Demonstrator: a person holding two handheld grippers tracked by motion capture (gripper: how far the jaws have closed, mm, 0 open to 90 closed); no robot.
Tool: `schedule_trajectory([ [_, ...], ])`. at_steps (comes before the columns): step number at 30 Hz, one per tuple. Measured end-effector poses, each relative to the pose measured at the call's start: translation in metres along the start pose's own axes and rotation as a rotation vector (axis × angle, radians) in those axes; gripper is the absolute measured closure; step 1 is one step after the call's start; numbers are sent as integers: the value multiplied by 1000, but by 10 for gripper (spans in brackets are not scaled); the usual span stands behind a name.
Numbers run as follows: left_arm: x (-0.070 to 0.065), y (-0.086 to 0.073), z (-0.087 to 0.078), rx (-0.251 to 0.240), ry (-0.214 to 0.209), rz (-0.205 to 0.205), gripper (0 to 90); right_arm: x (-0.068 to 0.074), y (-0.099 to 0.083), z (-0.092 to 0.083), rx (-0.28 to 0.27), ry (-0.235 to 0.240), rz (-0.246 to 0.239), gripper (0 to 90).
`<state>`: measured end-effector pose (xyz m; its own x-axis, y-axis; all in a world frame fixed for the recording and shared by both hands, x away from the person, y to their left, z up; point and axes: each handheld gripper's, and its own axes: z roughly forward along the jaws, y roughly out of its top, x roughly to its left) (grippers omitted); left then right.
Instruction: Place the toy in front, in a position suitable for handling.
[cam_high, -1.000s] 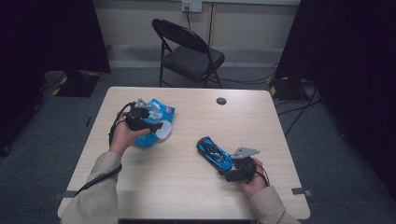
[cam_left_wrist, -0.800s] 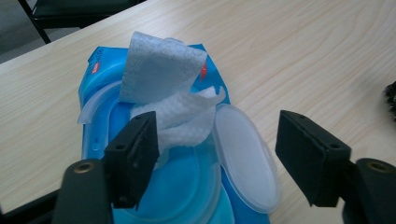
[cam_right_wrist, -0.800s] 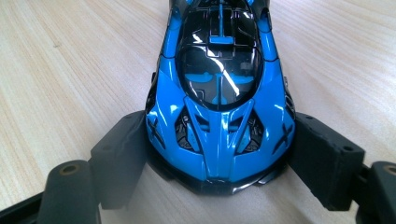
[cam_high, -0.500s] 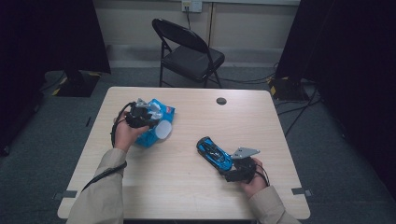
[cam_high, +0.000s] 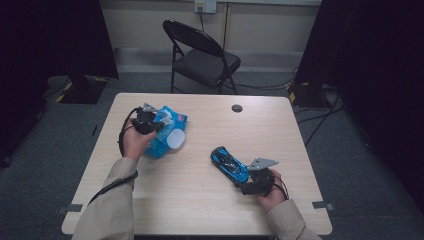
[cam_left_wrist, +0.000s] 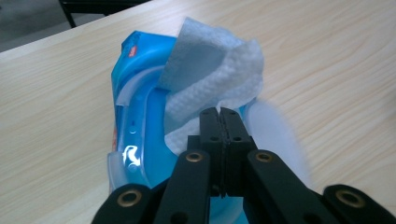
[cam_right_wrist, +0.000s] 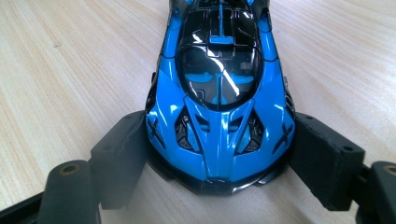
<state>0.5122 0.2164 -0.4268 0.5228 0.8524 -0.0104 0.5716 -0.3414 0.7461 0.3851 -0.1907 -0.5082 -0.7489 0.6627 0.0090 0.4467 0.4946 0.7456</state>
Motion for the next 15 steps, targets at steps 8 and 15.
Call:
schedule_trajectory([
  [8,3,5,-18,12,-33,-10,900,0,0,0,0,0,0,234],
  [15,1,11,-32,-3,-58,-20,900,0,0,0,0,0,0,234],
])
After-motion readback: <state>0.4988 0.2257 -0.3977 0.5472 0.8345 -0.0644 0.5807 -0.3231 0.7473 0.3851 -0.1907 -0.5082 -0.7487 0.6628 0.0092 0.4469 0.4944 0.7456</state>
